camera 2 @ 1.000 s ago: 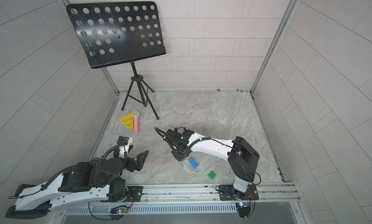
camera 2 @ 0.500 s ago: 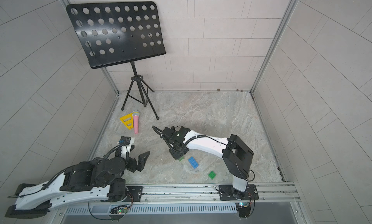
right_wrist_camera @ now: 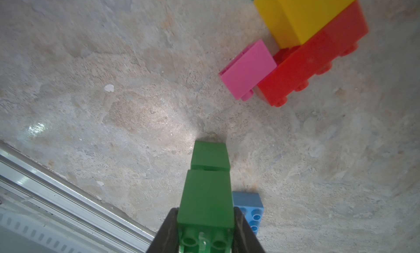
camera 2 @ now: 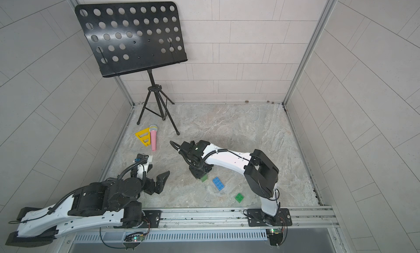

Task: Assemble the letter r with lego
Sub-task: Assemble the lego brick with the lego brick.

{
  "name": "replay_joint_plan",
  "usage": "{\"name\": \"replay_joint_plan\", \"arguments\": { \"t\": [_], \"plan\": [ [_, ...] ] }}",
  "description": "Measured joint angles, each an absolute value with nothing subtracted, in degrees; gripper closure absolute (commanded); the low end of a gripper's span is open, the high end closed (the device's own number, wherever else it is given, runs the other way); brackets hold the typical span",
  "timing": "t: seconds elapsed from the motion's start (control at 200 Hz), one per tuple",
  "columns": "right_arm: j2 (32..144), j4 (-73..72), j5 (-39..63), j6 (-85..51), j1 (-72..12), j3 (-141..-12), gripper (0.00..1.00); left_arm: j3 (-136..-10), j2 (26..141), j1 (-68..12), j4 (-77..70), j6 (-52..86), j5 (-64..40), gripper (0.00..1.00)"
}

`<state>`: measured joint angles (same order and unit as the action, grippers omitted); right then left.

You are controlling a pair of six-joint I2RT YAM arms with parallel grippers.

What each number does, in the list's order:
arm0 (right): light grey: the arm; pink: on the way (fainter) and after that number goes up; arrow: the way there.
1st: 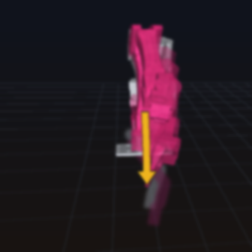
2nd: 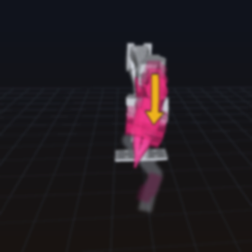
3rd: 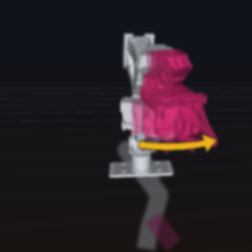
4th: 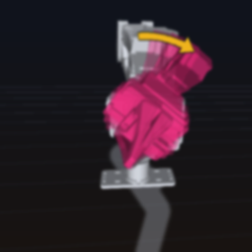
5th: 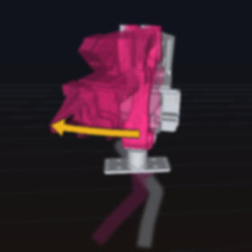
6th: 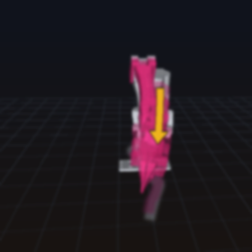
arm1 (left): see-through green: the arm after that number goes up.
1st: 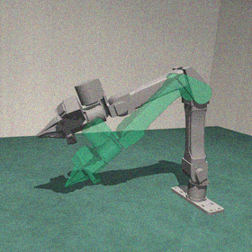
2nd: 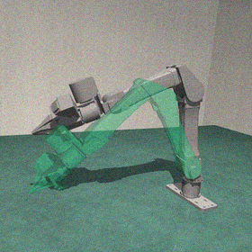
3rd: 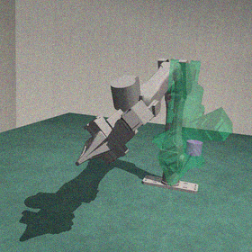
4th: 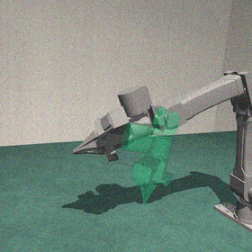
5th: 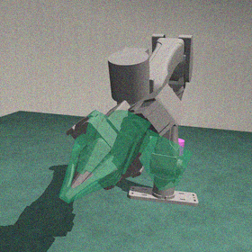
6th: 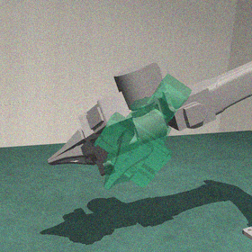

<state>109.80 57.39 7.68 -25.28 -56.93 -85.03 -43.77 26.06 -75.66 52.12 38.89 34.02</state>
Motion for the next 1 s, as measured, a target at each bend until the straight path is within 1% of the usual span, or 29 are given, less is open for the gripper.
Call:
{"name": "replay_joint_plan", "arguments": {
  "t": [0.325,1.001],
  "plan": [
    [112.7,58.9,8.3,-26.0,-56.6,-87.4,1.0,-43.8,26.0,-75.7,52.1,38.6,33.4,0.0],
    [111.7,57.3,7.1,-29.1,-56.7,-85.9,1.0,-43.6,26.2,-76.1,51.1,37.9,32.5,0.0]
  ]
}}
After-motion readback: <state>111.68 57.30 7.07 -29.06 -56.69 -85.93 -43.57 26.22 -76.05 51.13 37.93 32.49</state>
